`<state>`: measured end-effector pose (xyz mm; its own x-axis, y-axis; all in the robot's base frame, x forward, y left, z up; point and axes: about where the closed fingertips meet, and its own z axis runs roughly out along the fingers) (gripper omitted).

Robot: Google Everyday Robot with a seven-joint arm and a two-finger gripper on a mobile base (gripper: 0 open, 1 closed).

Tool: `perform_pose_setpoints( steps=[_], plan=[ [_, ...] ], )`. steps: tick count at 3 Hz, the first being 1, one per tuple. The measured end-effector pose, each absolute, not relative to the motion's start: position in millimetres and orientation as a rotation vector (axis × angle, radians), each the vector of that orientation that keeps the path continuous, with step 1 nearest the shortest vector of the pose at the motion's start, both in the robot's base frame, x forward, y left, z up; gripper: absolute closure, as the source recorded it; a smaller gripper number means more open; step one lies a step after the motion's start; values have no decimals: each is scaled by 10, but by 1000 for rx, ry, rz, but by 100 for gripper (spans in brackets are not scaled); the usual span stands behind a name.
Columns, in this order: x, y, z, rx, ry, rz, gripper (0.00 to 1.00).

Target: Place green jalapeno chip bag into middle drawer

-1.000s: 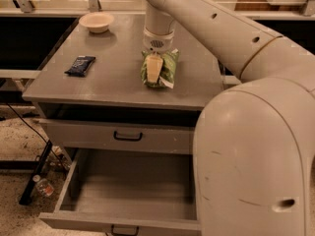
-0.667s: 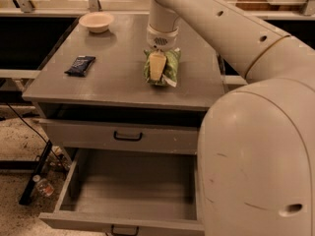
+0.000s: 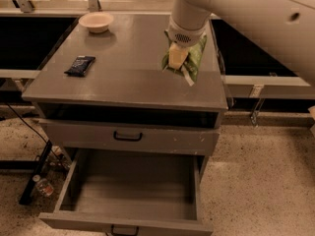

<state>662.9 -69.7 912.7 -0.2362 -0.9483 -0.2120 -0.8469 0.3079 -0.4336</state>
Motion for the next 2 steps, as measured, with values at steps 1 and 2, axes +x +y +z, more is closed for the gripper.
perform_pose_setpoints(
  steps=[1,2],
  plan=[
    [6349,-849,9525,-1406,2082,-534,100],
    [5942,-1089,9156,-1271,2203,-600,100]
  ],
)
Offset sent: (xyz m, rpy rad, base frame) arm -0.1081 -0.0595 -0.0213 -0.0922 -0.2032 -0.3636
